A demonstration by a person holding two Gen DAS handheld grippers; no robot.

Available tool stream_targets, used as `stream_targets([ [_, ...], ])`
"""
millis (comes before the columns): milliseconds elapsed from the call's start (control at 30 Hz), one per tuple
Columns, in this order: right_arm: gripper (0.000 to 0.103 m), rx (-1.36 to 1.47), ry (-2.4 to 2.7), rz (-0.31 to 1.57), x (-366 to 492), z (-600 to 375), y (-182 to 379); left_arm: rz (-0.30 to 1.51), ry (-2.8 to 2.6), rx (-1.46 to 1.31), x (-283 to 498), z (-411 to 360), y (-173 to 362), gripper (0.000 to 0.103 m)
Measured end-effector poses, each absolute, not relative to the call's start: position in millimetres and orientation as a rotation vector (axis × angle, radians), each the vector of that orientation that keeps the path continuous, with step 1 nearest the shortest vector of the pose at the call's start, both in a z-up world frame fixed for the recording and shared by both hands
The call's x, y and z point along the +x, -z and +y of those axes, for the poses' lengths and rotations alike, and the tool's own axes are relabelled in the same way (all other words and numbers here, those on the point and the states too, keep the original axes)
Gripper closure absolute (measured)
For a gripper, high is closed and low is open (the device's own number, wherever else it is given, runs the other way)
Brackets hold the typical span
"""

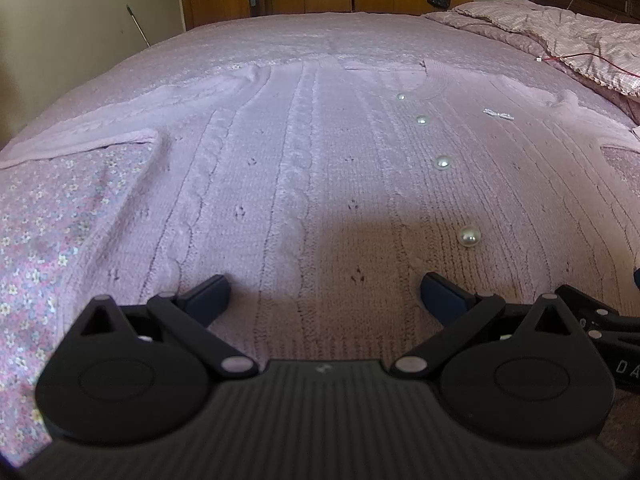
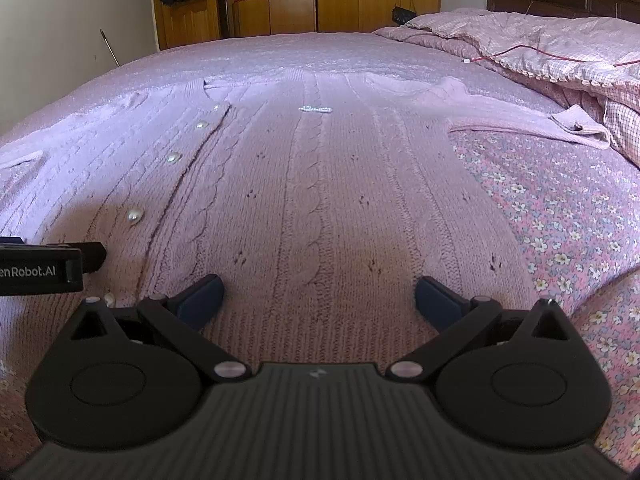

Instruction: Fold small clothes

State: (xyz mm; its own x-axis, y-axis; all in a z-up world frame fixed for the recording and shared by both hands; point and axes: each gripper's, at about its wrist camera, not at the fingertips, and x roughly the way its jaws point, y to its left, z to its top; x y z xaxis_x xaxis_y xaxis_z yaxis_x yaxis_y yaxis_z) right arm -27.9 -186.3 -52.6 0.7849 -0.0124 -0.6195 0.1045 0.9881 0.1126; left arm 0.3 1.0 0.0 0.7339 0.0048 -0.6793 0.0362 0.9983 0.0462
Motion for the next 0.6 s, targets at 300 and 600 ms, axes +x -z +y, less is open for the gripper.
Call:
stream_targets([
  [300,0.0,0.143,0.064,0.665,-28.0,-186.1,52.8,0.745,0.017,0.059,-0.7,0.0,0.8,0.0],
  [600,0.0,0.144,0.063,0.665,-28.1,-186.2,53.0,0.754,0.024,0.057,1.0,1.0,1.2,0.0],
])
